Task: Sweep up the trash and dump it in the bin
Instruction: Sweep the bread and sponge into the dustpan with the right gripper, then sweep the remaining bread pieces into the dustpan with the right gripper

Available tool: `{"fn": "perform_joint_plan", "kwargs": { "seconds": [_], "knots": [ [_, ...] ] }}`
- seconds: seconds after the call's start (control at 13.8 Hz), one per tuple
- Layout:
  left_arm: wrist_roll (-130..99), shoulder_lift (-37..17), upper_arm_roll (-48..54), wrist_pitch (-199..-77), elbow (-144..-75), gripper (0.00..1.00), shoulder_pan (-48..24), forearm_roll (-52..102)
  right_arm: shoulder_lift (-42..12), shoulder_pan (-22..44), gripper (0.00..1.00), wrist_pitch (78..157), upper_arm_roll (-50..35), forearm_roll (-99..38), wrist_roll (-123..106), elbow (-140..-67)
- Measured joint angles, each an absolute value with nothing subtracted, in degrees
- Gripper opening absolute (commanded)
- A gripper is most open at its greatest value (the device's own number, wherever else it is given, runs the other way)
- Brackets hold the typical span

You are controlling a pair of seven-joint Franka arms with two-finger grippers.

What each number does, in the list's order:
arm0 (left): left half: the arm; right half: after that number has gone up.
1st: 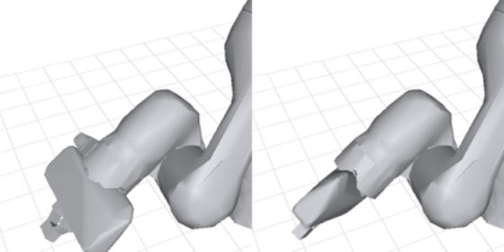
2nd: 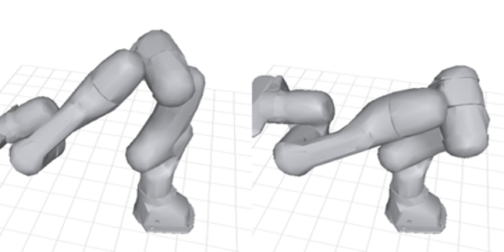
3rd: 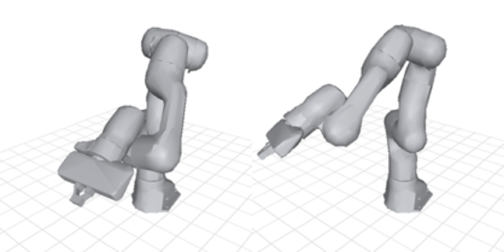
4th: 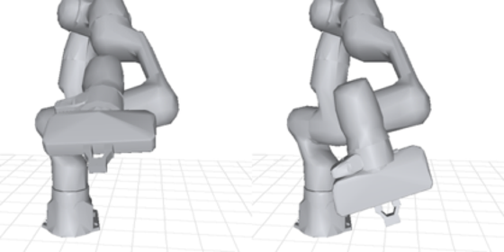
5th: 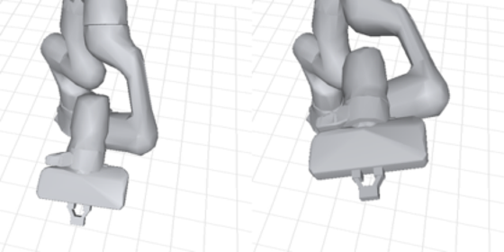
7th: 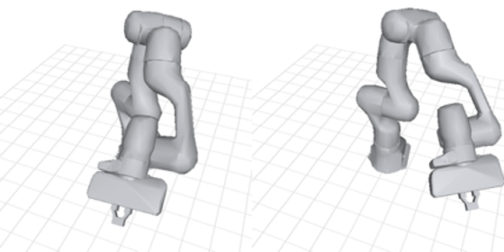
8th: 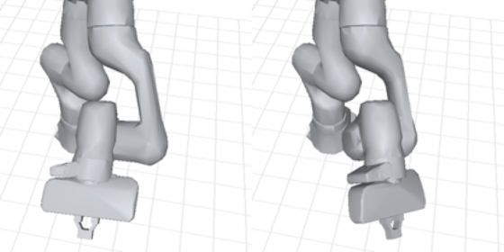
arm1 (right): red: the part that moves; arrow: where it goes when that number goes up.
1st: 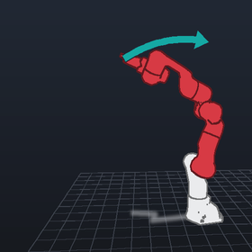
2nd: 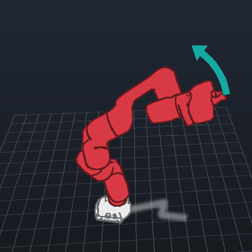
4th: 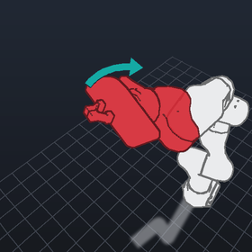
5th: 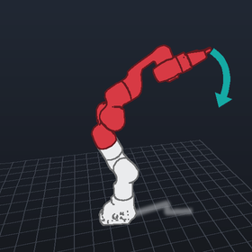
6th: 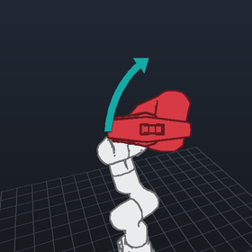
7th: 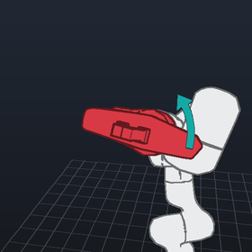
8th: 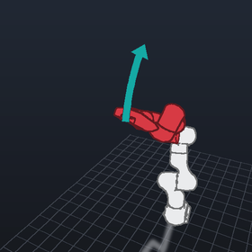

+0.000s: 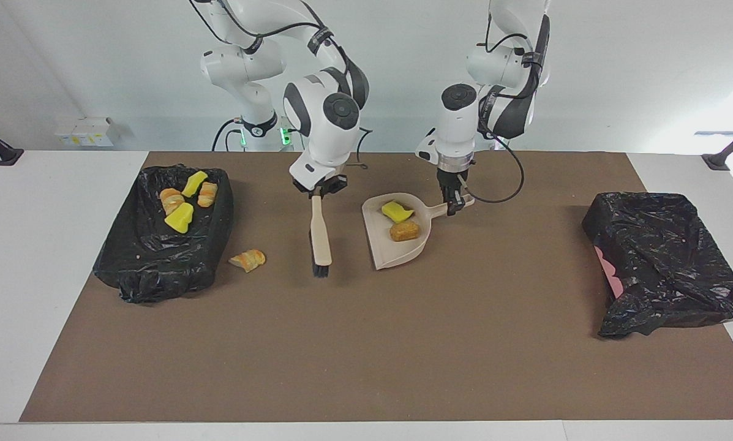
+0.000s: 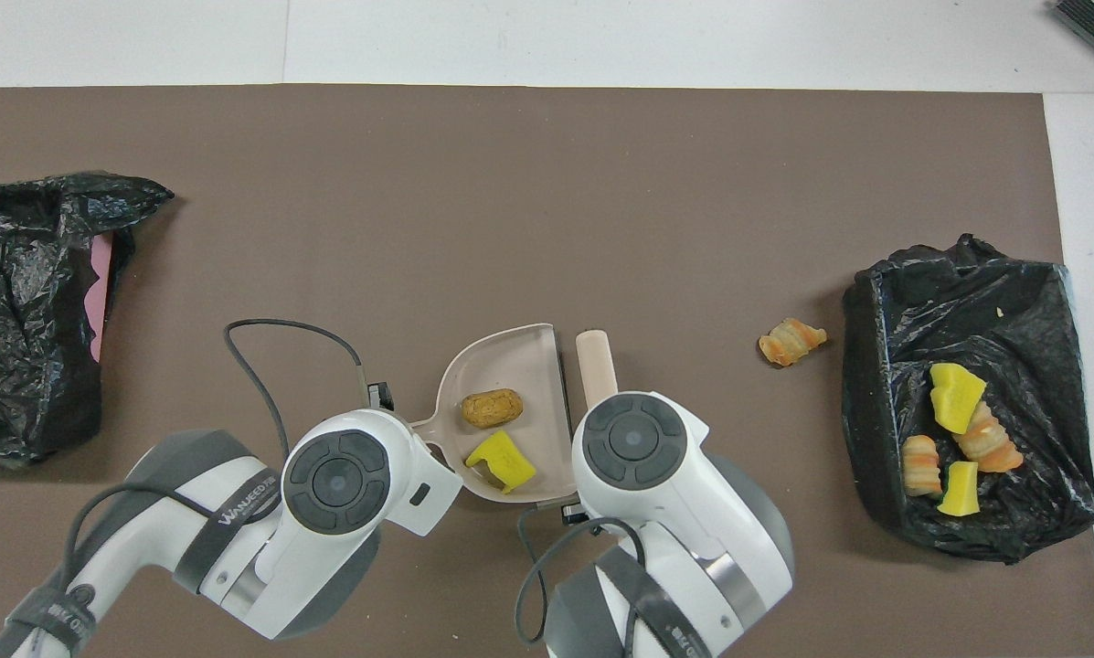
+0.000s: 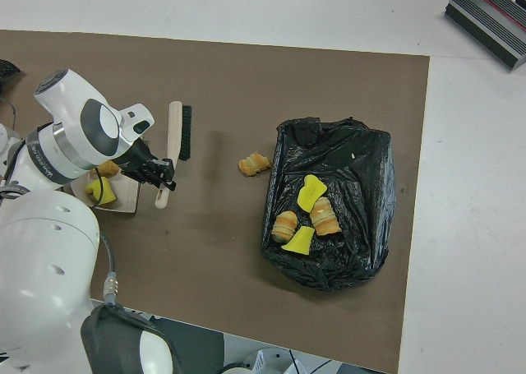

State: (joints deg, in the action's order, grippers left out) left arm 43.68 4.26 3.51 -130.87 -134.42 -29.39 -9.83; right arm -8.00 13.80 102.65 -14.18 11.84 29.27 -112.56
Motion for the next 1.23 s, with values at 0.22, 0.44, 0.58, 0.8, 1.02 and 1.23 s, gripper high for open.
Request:
{"fn": "perform_joint_plan", "kwargs": {
  "seconds": [0.22, 0.44, 0.58, 0.8, 1.02, 1.23],
  "knots": [
    [43.7, 4.2, 3.5, -130.9, -134.4, 0.00, -29.3, -8.9, -10.3, 7.6, 0.00, 101.3, -13.9, 16.7, 29.3, -110.9],
    [43.6, 4.2, 3.5, -131.0, -134.4, 0.00, -29.2, -8.3, -10.6, 5.6, 0.00, 97.1, -13.9, 19.2, 29.3, -110.3],
    [43.3, 4.1, 3.5, -131.1, -134.4, 0.00, -29.1, -8.0, -10.6, 5.6, 0.00, 95.1, -14.0, 20.3, 29.3, -110.3],
    [42.9, 4.1, 3.5, -131.1, -134.4, 0.00, -29.0, -7.8, -10.4, 5.2, 0.00, 93.7, -14.0, 20.4, 29.5, -112.0],
    [42.6, 4.0, 3.5, -131.1, -134.4, 0.00, -29.0, -7.8, -9.8, 3.7, 0.00, 96.5, -14.0, 20.5, 29.6, -116.0],
    [41.6, 3.9, 3.5, -131.1, -134.4, 0.00, -29.0, -7.8, -9.2, 3.3, 0.00, 97.9, -14.1, 20.4, 29.5, -117.7]
  ]
}}
